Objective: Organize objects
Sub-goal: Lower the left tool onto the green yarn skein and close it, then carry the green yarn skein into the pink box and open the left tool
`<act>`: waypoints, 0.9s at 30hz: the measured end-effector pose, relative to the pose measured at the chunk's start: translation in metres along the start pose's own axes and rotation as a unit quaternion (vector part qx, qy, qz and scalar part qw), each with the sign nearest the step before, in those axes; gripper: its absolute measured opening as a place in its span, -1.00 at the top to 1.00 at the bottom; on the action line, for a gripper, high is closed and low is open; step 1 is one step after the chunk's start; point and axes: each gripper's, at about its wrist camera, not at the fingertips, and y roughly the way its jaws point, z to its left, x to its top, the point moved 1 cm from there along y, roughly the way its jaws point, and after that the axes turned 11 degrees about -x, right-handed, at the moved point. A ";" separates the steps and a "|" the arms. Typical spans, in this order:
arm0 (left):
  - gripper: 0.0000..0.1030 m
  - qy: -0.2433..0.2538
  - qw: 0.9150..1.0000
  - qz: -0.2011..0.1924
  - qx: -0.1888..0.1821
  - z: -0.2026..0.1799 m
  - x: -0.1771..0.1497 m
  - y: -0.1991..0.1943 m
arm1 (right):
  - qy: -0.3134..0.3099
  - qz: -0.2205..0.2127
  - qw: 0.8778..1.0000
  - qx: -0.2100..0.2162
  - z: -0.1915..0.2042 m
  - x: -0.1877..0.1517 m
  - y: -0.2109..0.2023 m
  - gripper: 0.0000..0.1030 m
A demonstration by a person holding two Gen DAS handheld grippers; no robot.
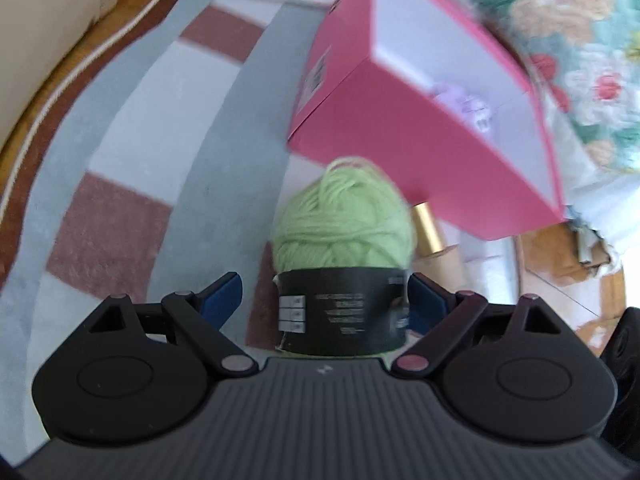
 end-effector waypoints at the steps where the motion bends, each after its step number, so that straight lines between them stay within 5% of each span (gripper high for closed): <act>1: -0.81 -0.010 1.000 0.002 -0.006 0.003 -0.001 0.004 | 0.005 0.010 1.000 -0.004 -0.003 -0.001 0.006 -0.45; 3: -0.68 -0.026 1.000 0.002 -0.017 0.005 -0.003 0.006 | 0.002 0.010 1.000 -0.002 -0.006 -0.002 0.008 -0.27; 5: -0.29 -0.026 0.999 -0.007 -0.043 0.002 -0.006 -0.003 | -0.023 -0.007 1.000 -0.001 -0.002 -0.005 0.000 -0.12; 20: -0.26 0.023 0.996 -0.054 -0.067 -0.049 -0.051 -0.081 | -0.069 -0.087 0.994 0.012 0.017 -0.024 -0.094 -0.01; 27: -0.26 0.066 0.991 -0.096 -0.066 -0.094 -0.051 -0.110 | -0.099 -0.130 0.986 -0.009 0.011 -0.006 -0.129 -0.01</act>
